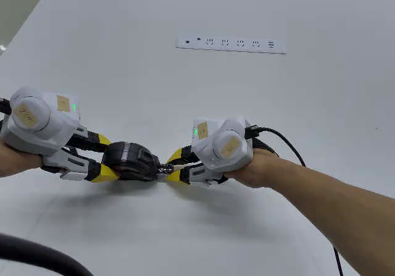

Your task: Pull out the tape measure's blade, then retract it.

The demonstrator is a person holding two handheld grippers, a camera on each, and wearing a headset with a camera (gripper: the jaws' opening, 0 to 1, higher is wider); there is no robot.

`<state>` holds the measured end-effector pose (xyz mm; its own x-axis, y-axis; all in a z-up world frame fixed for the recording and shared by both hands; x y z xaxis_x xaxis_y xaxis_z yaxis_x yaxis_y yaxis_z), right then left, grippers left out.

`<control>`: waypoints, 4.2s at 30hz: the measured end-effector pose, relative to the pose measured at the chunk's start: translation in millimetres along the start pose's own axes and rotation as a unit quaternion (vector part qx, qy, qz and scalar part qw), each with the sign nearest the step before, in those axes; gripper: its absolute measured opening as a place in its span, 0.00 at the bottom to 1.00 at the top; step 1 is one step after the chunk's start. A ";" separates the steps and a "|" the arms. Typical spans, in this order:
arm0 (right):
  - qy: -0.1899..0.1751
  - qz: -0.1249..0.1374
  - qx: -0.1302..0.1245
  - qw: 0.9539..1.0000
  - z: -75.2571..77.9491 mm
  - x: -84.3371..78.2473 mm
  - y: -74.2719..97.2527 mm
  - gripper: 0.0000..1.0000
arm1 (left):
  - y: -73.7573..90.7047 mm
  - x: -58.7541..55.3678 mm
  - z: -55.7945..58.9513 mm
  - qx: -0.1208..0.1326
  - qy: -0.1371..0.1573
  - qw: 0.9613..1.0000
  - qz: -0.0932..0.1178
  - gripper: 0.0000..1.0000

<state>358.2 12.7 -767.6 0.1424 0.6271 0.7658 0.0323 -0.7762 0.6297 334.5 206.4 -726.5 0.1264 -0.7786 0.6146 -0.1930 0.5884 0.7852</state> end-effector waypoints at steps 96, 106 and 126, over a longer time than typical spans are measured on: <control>-0.018 -0.008 -0.012 1.000 8.6 -56.9 68.2 0.12 | -2.8 1.2 -0.8 -0.006 0.006 1.000 -0.002 0.28; -0.023 -0.010 -0.013 1.000 10.8 -66.9 79.2 0.12 | -3.5 0.6 -0.9 -0.006 0.008 1.000 -0.002 0.28; -0.030 -0.018 -0.021 0.999 14.5 -85.6 101.0 0.12 | -3.5 -0.4 -0.7 -0.007 0.010 1.000 -0.003 0.28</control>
<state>363.5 -120.3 -771.4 0.2019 0.6489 0.7336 -0.0025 -0.7487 0.6630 335.8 204.8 -729.4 0.1464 -0.7778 0.6113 -0.1789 0.5869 0.7896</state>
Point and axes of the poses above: the centre of the closed fingertips' face, and the gripper's own axes: y roughly backward along the fingers, z roughly to its right, x roughly out of its top, the point moved 9 cm from there along y, roughly backward along the fingers, and after that the axes turned 13 degrees about -y, right-handed, at the moved point
